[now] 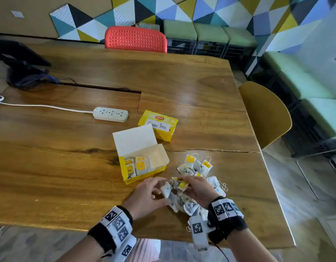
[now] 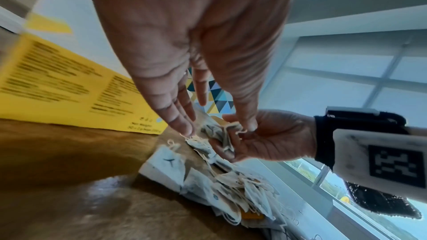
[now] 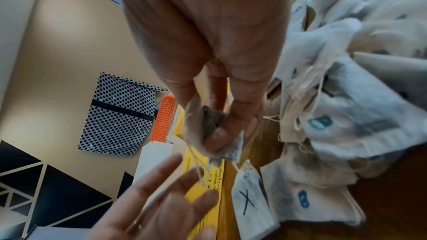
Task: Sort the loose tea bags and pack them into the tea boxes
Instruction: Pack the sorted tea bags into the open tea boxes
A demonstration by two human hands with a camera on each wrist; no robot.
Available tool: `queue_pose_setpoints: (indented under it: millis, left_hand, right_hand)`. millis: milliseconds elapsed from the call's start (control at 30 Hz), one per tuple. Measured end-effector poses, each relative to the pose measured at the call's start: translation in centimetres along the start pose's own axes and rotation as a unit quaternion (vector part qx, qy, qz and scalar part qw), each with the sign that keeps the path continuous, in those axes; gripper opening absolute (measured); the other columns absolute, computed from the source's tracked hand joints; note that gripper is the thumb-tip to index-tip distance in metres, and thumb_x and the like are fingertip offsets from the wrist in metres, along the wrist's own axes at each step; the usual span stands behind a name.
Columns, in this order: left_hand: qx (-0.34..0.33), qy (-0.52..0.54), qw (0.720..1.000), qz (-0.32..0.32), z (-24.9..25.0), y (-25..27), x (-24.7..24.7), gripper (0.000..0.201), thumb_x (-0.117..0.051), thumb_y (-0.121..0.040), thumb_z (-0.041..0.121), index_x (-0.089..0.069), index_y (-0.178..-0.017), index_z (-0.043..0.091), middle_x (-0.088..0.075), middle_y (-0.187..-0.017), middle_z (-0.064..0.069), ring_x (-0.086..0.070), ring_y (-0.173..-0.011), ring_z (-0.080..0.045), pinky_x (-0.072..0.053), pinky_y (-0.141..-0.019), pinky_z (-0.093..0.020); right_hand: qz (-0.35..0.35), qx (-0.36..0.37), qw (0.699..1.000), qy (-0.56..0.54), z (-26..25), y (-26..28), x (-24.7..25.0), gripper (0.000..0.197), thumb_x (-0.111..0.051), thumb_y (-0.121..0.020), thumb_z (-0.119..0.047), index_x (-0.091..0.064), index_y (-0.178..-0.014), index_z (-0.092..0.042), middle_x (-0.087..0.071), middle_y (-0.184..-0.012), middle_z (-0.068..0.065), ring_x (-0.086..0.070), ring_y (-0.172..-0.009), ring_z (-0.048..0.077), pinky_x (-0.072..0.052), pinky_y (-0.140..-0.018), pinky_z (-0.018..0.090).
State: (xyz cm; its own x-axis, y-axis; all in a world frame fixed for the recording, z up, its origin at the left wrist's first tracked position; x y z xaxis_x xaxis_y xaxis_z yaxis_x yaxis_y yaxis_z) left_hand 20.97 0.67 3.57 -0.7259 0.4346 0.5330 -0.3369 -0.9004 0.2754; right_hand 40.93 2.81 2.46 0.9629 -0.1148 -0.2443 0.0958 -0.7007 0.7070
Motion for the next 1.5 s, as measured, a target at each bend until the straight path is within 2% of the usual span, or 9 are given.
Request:
queue_pose_setpoints:
  millis: [100, 333, 567, 767, 967, 1133, 1300, 1400, 1500]
  left_hand:
    - [-0.015, 0.042, 0.999, 0.012, 0.7, -1.7, -0.5, 0.071, -0.079, -0.070, 0.049, -0.049, -0.131, 0.030, -0.054, -0.116, 0.015, -0.060, -0.093, 0.005, -0.053, -0.074, -0.013]
    - [0.011, 0.108, 0.993, 0.055, 1.2, -3.4, -0.8, 0.032, -0.073, -0.082, 0.033, -0.057, -0.110, 0.030, -0.063, -0.108, 0.011, -0.065, -0.088, 0.000, -0.057, -0.078, -0.027]
    - [0.033, 0.131, 0.990, 0.045, 1.3, -4.2, -1.1, 0.034, -0.065, -0.078, 0.056, -0.070, -0.095, 0.026, -0.067, -0.093, 0.007, -0.062, -0.087, -0.002, -0.052, -0.079, -0.024]
    - [0.039, 0.139, 0.974, 0.174, 1.3, -5.5, -0.3, 0.003, -0.071, -0.085, 0.025, -0.072, -0.084, 0.022, -0.072, -0.082, 0.005, -0.068, -0.078, -0.011, -0.056, -0.074, -0.027]
    - [0.032, 0.148, 0.973, 0.176, 1.7, -5.7, 0.1, 0.019, -0.070, -0.085, 0.012, -0.070, -0.097, 0.027, -0.068, -0.098, 0.006, -0.066, -0.089, -0.010, -0.058, -0.077, -0.031]
    - [0.078, 0.197, 0.965, 0.152, 1.9, -5.6, -0.4, 0.014, -0.063, -0.090, 0.015, -0.074, -0.089, 0.024, -0.070, -0.093, 0.004, -0.067, -0.083, -0.010, -0.058, -0.079, -0.032]
    - [0.110, 0.292, 0.941, 0.131, 2.0, -5.8, -0.4, 0.049, -0.060, -0.078, 0.057, -0.074, -0.076, 0.011, -0.069, -0.072, -0.004, -0.065, -0.078, -0.022, -0.056, -0.084, -0.047]
    - [0.085, 0.308, 0.936, 0.150, 2.4, -5.8, 0.1, 0.011, -0.068, -0.088, 0.028, -0.075, -0.083, 0.022, -0.074, -0.088, -0.001, -0.070, -0.087, -0.020, -0.058, -0.079, -0.033]
    - [0.072, 0.318, 0.933, 0.153, 2.2, -5.7, 0.8, 0.015, -0.067, -0.089, 0.018, -0.074, -0.083, 0.030, -0.073, -0.089, 0.012, -0.069, -0.092, -0.017, -0.058, -0.081, -0.034]
  right_hand:
    - [-0.008, -0.002, 1.000, -0.006, -0.1, -0.2, -0.5, 0.022, -0.058, -0.093, -0.008, -0.067, -0.101, 0.010, -0.068, -0.086, 0.019, -0.067, -0.069, 0.022, -0.056, -0.067, 0.029]
    - [-0.045, 0.023, 0.999, 0.018, -0.4, 0.1, -0.8, 0.032, -0.050, -0.085, 0.020, -0.057, -0.113, 0.005, -0.061, -0.098, 0.020, -0.061, -0.073, 0.024, -0.056, -0.064, 0.028]
    - [-0.081, 0.029, 0.995, -0.048, -1.0, 0.5, -0.6, 0.028, -0.052, -0.095, -0.005, -0.059, -0.114, 0.014, -0.066, -0.100, 0.024, -0.067, -0.088, 0.029, -0.057, -0.083, 0.032]
    - [-0.047, 0.042, 0.997, -0.041, -1.7, 1.1, -0.1, 0.027, -0.045, -0.090, 0.015, -0.061, -0.108, 0.004, -0.071, -0.096, 0.015, -0.068, -0.081, 0.021, -0.057, -0.073, 0.025]
    - [0.003, 0.081, 0.997, 0.001, -2.1, 1.4, 0.1, 0.028, -0.067, -0.078, 0.012, -0.063, -0.103, 0.000, -0.069, -0.091, 0.014, -0.067, -0.073, 0.020, -0.055, -0.065, 0.028]
    - [0.166, 0.284, 0.931, 0.158, -3.3, 1.2, -0.1, 0.016, -0.082, -0.071, -0.005, -0.072, -0.075, -0.018, -0.071, -0.073, -0.002, -0.066, -0.070, 0.011, -0.055, -0.067, 0.023]
    - [0.125, 0.402, 0.847, 0.323, -2.9, 1.0, -2.5, 0.013, -0.077, -0.072, -0.003, -0.075, -0.075, -0.016, -0.070, -0.075, -0.004, -0.063, -0.068, 0.009, -0.051, -0.062, 0.021]
    - [0.071, 0.378, 0.862, 0.330, -2.6, 1.1, -3.3, 0.012, -0.077, -0.073, -0.005, -0.076, -0.081, -0.014, -0.071, -0.079, -0.005, -0.066, -0.071, 0.009, -0.052, -0.064, 0.020]
    - [0.053, 0.354, 0.889, 0.284, -3.2, 1.2, -3.0, 0.010, -0.078, -0.077, -0.011, -0.074, -0.085, -0.016, -0.073, -0.082, -0.004, -0.069, -0.078, 0.008, -0.057, -0.072, 0.024]
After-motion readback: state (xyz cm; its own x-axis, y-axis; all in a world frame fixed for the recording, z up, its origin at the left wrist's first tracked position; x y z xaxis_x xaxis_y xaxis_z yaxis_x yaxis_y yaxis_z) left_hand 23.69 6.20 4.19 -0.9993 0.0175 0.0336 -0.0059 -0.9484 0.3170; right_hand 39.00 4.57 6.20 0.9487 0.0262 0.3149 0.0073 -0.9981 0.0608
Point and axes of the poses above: each hand's wrist, its own y-axis away from the middle knuckle, its own x-axis out of the back of the hand, z = x × y, the point moved 2 cm from there along -y, towards the middle knuckle
